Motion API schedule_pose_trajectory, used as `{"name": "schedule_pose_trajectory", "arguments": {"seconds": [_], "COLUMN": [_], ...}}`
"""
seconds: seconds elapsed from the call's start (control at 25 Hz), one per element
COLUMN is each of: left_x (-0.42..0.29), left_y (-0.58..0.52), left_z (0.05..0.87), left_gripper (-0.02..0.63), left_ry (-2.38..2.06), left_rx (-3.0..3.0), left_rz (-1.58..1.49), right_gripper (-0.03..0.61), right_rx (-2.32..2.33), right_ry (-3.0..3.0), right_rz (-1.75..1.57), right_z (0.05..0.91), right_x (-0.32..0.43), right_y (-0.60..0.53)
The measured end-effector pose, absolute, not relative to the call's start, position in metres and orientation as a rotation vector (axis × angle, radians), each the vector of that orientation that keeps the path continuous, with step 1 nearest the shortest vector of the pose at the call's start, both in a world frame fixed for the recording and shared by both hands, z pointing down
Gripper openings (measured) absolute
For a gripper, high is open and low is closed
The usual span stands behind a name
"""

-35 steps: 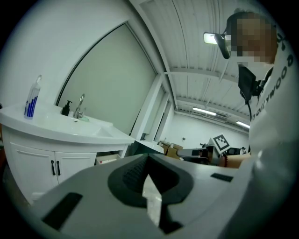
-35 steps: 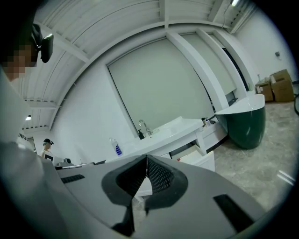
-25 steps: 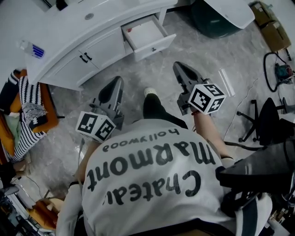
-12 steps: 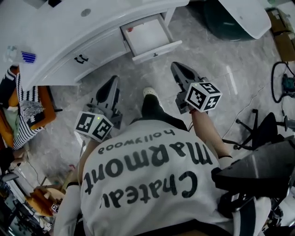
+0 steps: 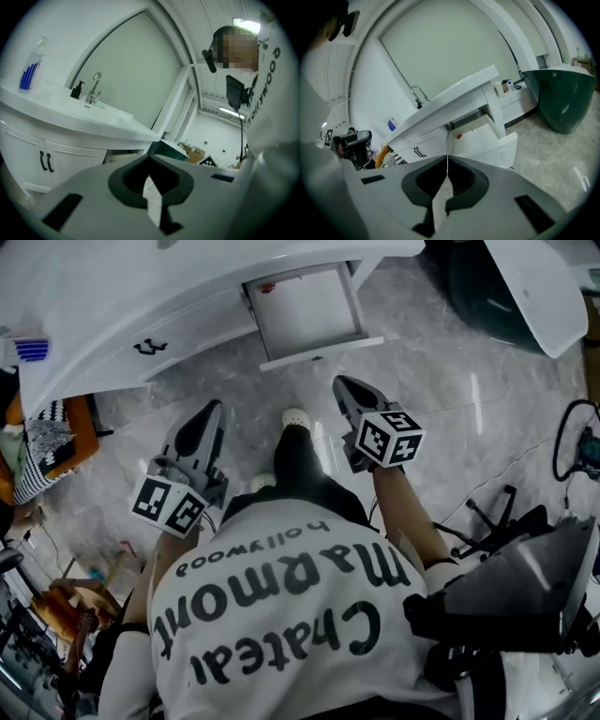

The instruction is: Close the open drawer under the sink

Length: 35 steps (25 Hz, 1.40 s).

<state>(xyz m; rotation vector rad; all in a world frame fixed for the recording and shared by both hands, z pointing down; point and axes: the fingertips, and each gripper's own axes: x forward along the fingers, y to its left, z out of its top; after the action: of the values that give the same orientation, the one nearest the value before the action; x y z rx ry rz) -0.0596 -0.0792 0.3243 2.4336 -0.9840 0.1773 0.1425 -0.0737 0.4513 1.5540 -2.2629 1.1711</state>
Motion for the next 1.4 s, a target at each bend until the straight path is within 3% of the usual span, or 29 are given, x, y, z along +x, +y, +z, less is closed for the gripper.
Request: {"name": "schedule_pose_trajectory", "arguments": {"seconds": [0.6, 0.68, 0.76, 0.96, 1.08, 1.4], "left_x": [-0.072, -0.079, -0.084, -0.089, -0.091, -0.099], "left_y": [-0.098, -0.098, -0.098, -0.098, -0.097, -0.103], "left_z": [0.361, 0.364, 0.367, 0.375, 0.380, 0.386], "left_gripper": [0.008, 0.008, 0.008, 0.008, 0.008, 0.008], "left_ry": [-1.137, -1.151, -1.167, -1.174, -1.176, -1.208], "left_rx": [2.264, 2.250, 2.233, 2.217, 2.212, 2.193], "left_rz": [0.361, 0.377, 0.381, 0.403, 0.418, 0.406], "right_gripper": [0.014, 0.038, 0.104, 0.116, 0.158, 0.169], "right_rx": [1.315, 1.291, 1.279, 1.343, 1.336, 1.383], "right_ry": [-2.042, -2.011, -1.978, -1.919, -1.916, -1.863], "right_rz": [1.269, 1.276, 1.283, 1.192, 1.153, 1.099], "right_z": [0.573, 0.587, 0.601, 0.622, 0.633, 0.647], "right_x": [0.143, 0.140, 0.139, 0.145, 0.138, 0.130], "right_y": [-0.107, -0.107, -0.109, -0.123, -0.129, -0.136]}}
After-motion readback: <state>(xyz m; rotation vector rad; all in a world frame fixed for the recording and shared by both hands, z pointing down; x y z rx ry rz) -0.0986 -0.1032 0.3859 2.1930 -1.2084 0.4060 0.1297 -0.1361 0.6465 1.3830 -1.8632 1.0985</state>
